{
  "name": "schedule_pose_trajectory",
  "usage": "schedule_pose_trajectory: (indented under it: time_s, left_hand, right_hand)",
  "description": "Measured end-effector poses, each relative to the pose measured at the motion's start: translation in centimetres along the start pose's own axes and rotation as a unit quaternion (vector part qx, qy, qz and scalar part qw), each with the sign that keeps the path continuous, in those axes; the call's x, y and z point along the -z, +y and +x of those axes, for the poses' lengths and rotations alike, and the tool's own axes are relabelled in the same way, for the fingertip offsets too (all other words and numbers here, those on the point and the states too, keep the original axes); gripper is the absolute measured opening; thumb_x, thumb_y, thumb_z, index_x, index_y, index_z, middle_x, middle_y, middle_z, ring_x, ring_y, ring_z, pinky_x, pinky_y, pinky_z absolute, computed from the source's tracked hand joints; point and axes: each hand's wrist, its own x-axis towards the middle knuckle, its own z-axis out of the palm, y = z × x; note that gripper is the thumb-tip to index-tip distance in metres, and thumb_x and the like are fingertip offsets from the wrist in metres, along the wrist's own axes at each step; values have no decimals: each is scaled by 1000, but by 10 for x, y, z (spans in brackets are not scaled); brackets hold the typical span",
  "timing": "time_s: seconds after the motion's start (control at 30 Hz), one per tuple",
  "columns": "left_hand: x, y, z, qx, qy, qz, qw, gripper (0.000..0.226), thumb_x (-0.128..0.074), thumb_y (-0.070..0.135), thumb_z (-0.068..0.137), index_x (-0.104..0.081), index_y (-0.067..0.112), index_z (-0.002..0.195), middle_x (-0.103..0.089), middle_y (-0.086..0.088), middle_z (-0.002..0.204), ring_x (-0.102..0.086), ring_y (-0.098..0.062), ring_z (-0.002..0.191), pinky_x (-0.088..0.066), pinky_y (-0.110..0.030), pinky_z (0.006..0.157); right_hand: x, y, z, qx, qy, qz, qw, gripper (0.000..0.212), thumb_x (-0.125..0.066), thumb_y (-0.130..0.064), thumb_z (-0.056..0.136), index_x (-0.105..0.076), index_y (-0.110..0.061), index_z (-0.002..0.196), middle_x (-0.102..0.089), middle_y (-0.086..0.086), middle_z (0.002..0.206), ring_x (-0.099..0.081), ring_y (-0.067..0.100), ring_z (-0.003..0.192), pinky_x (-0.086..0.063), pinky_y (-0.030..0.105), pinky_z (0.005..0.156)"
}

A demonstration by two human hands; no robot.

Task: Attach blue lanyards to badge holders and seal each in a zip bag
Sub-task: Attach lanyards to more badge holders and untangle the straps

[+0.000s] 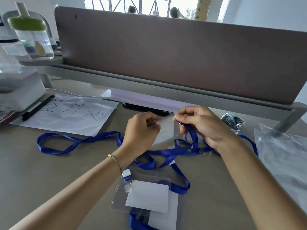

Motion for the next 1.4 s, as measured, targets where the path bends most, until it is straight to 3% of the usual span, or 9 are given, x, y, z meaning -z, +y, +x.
schedule_pose_trajectory:
  time_s: [0.23,0.43,0.53,0.73,0.87,0.97,1.13,1.3,1.4]
  left_hand:
    - [10,4,-12,-193,65,64,977,21,-71,8,85,-77,24,97,-69,16,94,-64,-1,87,-47,-9,77]
    - [19,-1,-5,-187,101,35,977,48,-76,12,84,-66,22,130,-71,10,95,-66,-7,88,-53,-25,81]
    - [21,3,-4,-197,82,4,977,30,-76,8,83,-77,24,109,-72,11,90,-67,-8,86,-54,-26,77]
    - [30,7,5,-43,69,-157,984,26,-76,6,81,-77,32,80,-75,12,87,-69,1,84,-52,-13,74]
    - [39,0,18,44,39,-229,972,17,-69,15,89,-78,28,83,-76,2,90,-69,-18,94,-53,-31,83]
    - [44,0,22,125,9,-313,941,18,-62,16,93,-75,22,82,-71,-10,91,-63,-32,96,-48,-45,85]
    - [48,6,23,177,30,-397,900,11,-60,11,96,-69,7,91,-71,-5,75,-66,-18,66,-54,-35,69]
    - [53,9,29,212,9,-481,851,16,-55,8,96,-72,11,96,-73,-2,83,-68,-16,73,-57,-29,67]
    - [61,17,26,196,-63,-528,824,25,-46,3,98,-71,7,102,-76,-2,89,-72,-13,78,-60,-26,71]
  right_hand:
    - [-26,2,3,12,16,50,999,16,-60,-7,96,-74,-1,90,-63,12,60,-62,21,59,-53,28,65]
    - [-33,5,6,-12,12,82,996,18,-59,-7,96,-71,3,86,-63,13,61,-63,21,58,-54,42,77]
    - [-37,6,6,-17,-12,72,997,21,-58,-10,97,-72,5,93,-65,15,65,-65,20,60,-54,43,80]
    - [-44,8,2,-46,-89,82,992,23,-59,-21,96,-77,-10,86,-67,12,66,-65,23,64,-51,32,69]
    - [-46,5,0,-57,-136,112,983,25,-54,-19,99,-71,-6,86,-53,7,56,-58,25,60,-49,30,65]
    - [-45,5,0,-55,-134,104,984,30,-49,-21,102,-68,-6,85,-44,5,55,-53,24,55,-46,29,62]
    - [-51,7,-5,-60,-196,51,977,33,-44,-22,105,-67,-7,87,-46,5,58,-55,24,58,-46,28,64]
    - [-55,8,-8,-60,-269,8,961,37,-40,-23,106,-62,-5,82,-45,5,58,-56,24,59,-47,25,65]
    - [-47,10,-6,-74,-292,39,953,36,-42,-25,104,-52,-9,74,-37,-1,55,-49,22,54,-43,27,64]
